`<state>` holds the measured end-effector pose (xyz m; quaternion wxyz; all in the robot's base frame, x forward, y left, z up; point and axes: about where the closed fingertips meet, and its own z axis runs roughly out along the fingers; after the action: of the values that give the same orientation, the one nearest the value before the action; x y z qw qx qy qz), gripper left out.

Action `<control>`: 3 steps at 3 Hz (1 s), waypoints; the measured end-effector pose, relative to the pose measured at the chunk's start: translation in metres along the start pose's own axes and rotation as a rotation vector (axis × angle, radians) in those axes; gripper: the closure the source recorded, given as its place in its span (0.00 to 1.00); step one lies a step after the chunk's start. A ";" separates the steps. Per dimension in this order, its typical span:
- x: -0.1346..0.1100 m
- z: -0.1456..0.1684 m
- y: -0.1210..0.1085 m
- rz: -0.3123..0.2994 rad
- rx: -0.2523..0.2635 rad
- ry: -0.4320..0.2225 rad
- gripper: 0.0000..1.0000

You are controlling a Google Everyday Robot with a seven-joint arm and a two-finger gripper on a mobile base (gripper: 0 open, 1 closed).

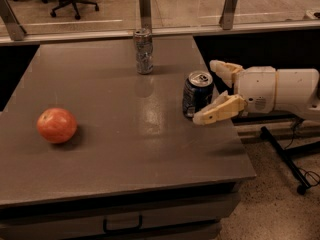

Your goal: Move pepsi can near apple

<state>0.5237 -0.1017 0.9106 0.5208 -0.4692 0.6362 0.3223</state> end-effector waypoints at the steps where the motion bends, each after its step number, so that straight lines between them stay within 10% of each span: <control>1: 0.009 0.009 -0.001 -0.005 -0.010 -0.024 0.00; 3: 0.022 0.016 -0.002 -0.018 -0.033 -0.119 0.40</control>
Offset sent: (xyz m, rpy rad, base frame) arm 0.0088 0.0021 -0.0278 0.0676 -0.0681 0.0719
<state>0.5307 -0.0938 0.8852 0.5528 -0.4632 0.5946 0.3554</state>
